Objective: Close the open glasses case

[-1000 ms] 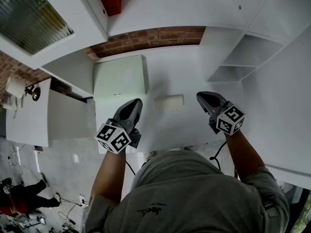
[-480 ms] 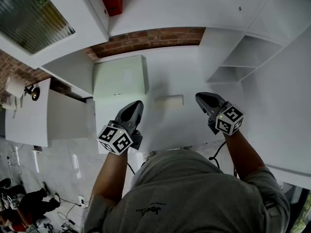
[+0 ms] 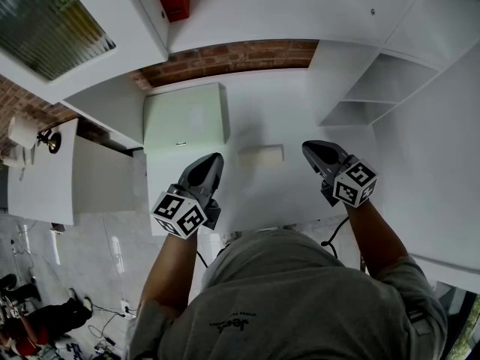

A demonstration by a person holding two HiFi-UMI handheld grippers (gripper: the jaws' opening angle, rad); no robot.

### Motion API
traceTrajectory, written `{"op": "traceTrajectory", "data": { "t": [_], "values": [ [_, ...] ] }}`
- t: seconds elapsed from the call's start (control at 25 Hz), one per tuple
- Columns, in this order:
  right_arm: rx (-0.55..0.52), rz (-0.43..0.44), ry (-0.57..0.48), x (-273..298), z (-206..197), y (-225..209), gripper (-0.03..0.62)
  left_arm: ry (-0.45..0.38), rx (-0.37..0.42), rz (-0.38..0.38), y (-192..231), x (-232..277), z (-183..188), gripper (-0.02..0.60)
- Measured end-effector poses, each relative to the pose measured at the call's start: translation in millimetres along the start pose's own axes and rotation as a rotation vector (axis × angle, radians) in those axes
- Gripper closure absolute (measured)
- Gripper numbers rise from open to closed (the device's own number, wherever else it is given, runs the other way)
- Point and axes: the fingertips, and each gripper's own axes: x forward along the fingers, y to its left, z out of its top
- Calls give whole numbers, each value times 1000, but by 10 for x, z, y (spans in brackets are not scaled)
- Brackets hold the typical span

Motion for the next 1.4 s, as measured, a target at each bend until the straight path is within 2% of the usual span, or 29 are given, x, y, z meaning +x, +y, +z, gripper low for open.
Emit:
{"op": "traceTrajectory", "data": {
  "t": [1.4],
  "values": [
    [-12,-19,10,-31,-30,11,586,0,22,-3,-85,-51,-26,583]
  ]
}}
